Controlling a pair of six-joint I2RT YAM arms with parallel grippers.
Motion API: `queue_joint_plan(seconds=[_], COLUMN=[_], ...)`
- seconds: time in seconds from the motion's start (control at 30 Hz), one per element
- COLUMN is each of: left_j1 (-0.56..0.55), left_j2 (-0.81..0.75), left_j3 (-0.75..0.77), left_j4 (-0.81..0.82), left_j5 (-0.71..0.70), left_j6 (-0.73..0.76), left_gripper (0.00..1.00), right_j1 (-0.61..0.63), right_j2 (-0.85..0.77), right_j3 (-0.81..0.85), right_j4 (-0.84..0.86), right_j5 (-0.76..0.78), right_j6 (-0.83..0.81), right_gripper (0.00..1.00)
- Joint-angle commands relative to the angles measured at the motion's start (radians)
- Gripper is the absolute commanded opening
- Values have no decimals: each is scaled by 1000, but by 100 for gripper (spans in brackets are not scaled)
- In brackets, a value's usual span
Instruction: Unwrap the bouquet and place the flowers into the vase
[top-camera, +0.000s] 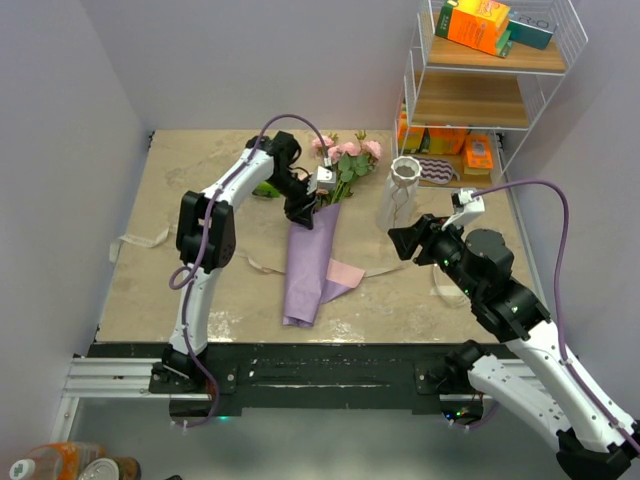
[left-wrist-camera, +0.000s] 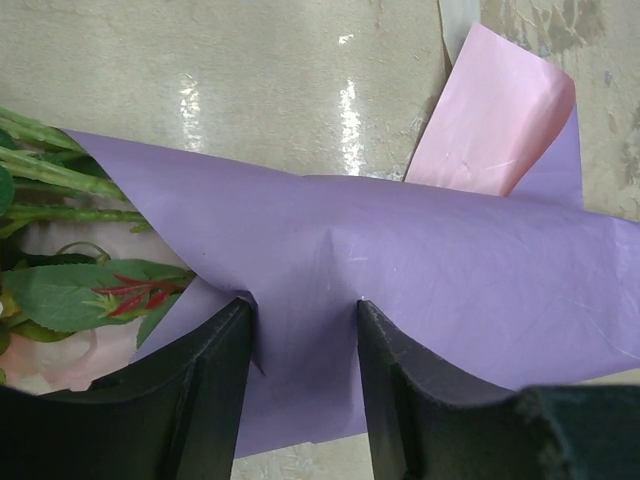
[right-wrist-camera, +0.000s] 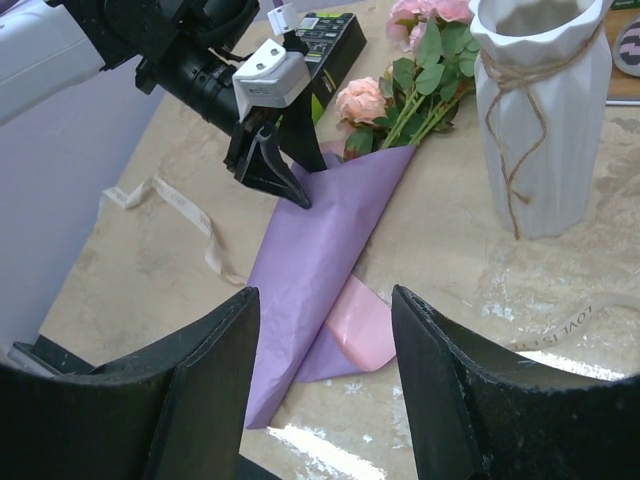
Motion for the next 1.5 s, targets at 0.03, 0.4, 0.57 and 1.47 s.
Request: queue_joint_plan(seconds=[0.03, 0.4, 0.57, 1.47], left_j1=[-1, -5, -26, 71], left_j2=[-11, -19, -65, -211], left_j3=[1, 117, 174, -189], left_j4=[-23, 20, 19, -33], left_j5=[55, 31, -26, 44], left_j6=[16, -87, -146, -113], left_gripper=[39, 0, 0, 99], right_j1=[-1, -1, -1, 1], right_j2=[-3, 4, 1, -40], right_j3=[10, 18, 12, -14], right_j4=[34, 42, 56, 44], right_j5=[-20, -43, -50, -64], right_j6=[-20, -16, -13, 0], right_gripper=[58, 58, 58, 63])
